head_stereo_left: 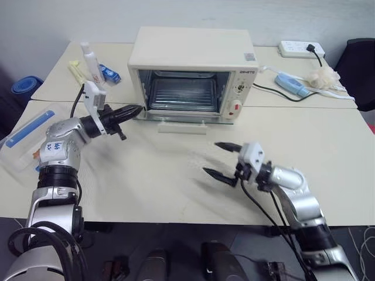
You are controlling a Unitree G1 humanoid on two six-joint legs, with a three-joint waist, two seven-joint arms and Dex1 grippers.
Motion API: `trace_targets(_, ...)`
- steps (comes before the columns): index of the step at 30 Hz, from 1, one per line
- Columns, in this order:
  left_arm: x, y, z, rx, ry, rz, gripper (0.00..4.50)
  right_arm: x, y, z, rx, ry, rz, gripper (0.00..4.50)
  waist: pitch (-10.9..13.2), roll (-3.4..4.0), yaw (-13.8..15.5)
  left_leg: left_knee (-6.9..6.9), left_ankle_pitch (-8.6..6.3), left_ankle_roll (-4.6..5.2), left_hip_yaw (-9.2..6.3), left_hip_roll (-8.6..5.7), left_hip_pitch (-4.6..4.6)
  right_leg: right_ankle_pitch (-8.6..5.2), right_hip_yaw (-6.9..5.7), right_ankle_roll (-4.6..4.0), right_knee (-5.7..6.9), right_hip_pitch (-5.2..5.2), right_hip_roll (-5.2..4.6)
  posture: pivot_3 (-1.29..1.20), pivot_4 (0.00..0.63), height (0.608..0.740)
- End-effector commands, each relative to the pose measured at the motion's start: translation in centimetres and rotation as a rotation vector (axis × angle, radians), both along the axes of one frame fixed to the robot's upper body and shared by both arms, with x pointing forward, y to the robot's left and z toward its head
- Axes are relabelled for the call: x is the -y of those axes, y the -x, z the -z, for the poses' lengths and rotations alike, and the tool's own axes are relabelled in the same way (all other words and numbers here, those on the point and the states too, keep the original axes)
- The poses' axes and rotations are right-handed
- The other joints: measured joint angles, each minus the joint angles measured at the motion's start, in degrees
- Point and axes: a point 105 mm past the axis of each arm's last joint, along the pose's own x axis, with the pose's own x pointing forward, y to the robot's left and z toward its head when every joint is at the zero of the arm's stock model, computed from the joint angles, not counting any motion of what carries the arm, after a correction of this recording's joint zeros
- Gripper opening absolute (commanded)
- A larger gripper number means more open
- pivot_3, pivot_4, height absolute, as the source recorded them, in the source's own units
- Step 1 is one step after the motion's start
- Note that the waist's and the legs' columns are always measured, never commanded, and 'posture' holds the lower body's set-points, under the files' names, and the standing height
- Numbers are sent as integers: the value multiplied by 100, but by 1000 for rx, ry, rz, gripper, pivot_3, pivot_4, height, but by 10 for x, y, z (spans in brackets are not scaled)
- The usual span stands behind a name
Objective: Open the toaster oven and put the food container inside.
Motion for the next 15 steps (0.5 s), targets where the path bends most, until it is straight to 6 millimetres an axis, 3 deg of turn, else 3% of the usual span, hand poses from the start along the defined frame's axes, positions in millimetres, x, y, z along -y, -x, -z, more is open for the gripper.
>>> trace_targets(1,2,6,16,-28,-105,9,20,31,15,-12,84,5,59,4500,0,0,10,4,0,1,1,-2,1,0,1,0,-6,2,0,0,150,740)
trace_targets(5,3,8,29,-57,-97,-27,20,55,20,-12,91,5,134,4500,2,-3,0,15,2,14,-2,1,8,3,3,5,0,10,2,0,150,740)
trace_targets(11,10,20,50,-77,-109,-43,20,54,12,-32,164,-76,156,4500,2,-3,-9,2,2,15,1,11,44,3,8,5,8,31,11,0,150,740)
trace_targets(15,3,45,27,-6,75,-87,535,36,8,-46,124,-173,58,4500,2,-2,-21,3,3,12,0,13,39,3,8,5,5,29,8,0,150,740)
